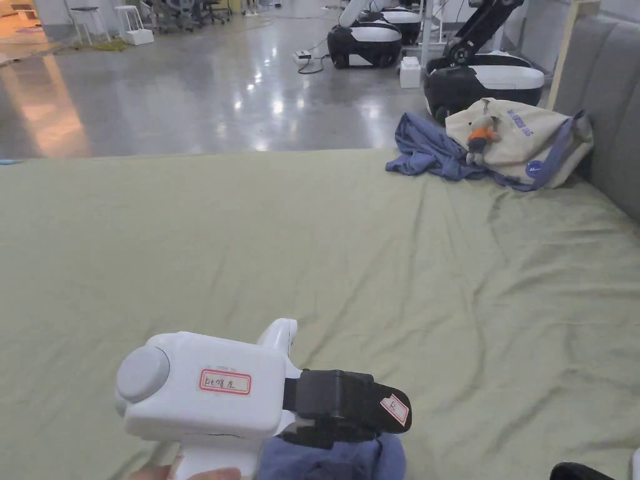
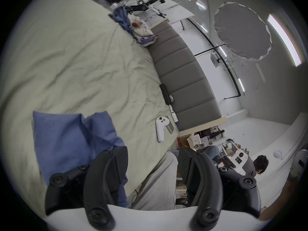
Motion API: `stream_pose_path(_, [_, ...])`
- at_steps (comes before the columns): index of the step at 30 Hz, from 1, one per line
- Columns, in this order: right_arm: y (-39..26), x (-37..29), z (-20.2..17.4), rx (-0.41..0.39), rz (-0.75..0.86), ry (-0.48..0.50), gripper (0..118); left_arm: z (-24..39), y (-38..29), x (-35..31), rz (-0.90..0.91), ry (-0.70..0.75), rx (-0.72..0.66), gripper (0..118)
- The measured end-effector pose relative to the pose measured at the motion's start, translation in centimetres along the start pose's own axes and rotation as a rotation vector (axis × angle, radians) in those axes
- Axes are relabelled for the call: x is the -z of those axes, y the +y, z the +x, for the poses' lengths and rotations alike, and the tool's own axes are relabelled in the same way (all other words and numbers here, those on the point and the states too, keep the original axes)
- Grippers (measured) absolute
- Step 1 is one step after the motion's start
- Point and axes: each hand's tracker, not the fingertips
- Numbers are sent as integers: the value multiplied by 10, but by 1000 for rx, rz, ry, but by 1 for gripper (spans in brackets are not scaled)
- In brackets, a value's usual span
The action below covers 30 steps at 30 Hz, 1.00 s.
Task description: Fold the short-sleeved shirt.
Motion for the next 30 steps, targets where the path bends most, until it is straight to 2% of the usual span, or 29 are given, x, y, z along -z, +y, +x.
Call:
stream_pose_path(2, [1, 0, -3, -2, -2, 1, 2, 4, -1, -2, 9, 14, 12, 70])
stream_pose_path(4, [2, 0, -5, -12, -8, -1, 2, 14, -7, -9, 27, 47, 86, 67])
stream_pose_path(5, [2, 0, -5, -15, -9, -4, 2, 24, -11, -11, 74, 124, 147, 47])
stream_pose_path(6, [2, -1, -6, -19, -13, -6, 2, 34, -15, -12, 102, 219, 220, 14])
stream_pose_path(7, [2, -1, -6, -20, -14, -10, 2, 41, -20, -13, 155, 325, 269, 3])
stream_pose_path(8, [2, -1, -6, -19, -15, -11, 2, 42, -14, -13, 104, 414, 272, 3])
stream_pose_path(10, [1, -3, -7, -18, -15, -7, 2, 30, -7, -11, 32, 480, 272, 3])
stream_pose_path(15, [-6, -2, -1, -14, -32, -11, 2, -2, -2, 31, -167, 413, 189, 3])
stream_pose_path(20, [-13, 0, 5, 9, -52, -23, 2, 0, -20, 98, -300, 502, 300, 3])
stream_pose_path(26, [-16, 6, 6, 11, -75, -26, 2, 5, -28, 106, -241, 517, 337, 2])
stream_pose_path(30, [-15, 15, 2, 7, -97, -17, 2, 40, -74, 50, 26, 599, 510, 2])
